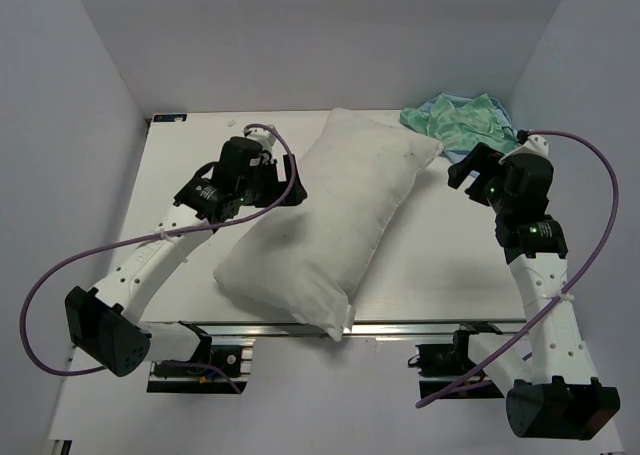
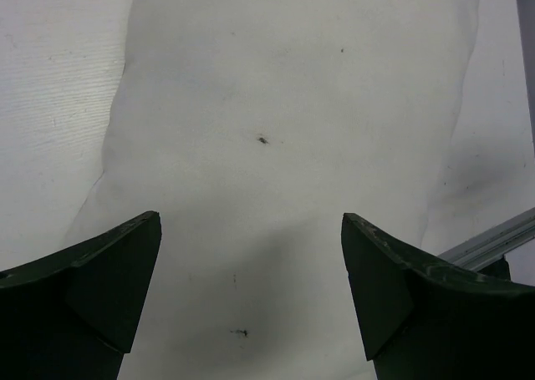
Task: Put the pillow into the pillowcase
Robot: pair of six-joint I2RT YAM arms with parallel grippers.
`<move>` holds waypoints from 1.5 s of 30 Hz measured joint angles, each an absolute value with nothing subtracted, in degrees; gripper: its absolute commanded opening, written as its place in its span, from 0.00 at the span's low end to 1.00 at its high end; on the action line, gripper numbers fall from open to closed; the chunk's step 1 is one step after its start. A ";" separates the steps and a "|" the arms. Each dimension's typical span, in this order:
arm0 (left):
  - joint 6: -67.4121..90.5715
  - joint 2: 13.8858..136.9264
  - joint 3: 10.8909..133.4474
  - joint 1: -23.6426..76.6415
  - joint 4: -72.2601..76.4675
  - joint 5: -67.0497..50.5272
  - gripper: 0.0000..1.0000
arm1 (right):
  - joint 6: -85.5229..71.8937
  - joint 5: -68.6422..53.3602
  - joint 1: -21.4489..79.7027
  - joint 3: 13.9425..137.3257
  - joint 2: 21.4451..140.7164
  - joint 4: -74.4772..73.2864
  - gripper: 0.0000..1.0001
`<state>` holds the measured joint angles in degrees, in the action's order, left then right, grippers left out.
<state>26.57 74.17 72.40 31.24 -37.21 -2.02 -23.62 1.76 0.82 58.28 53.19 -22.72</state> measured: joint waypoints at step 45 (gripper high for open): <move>20.97 97.60 91.88 3.66 -38.26 33.63 0.00 | -14.63 15.84 -0.56 74.56 85.21 -13.50 0.89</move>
<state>20.97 97.60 91.88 3.66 -38.26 33.63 -14.63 15.84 -0.56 74.56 85.21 -13.50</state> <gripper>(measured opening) 0.022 0.894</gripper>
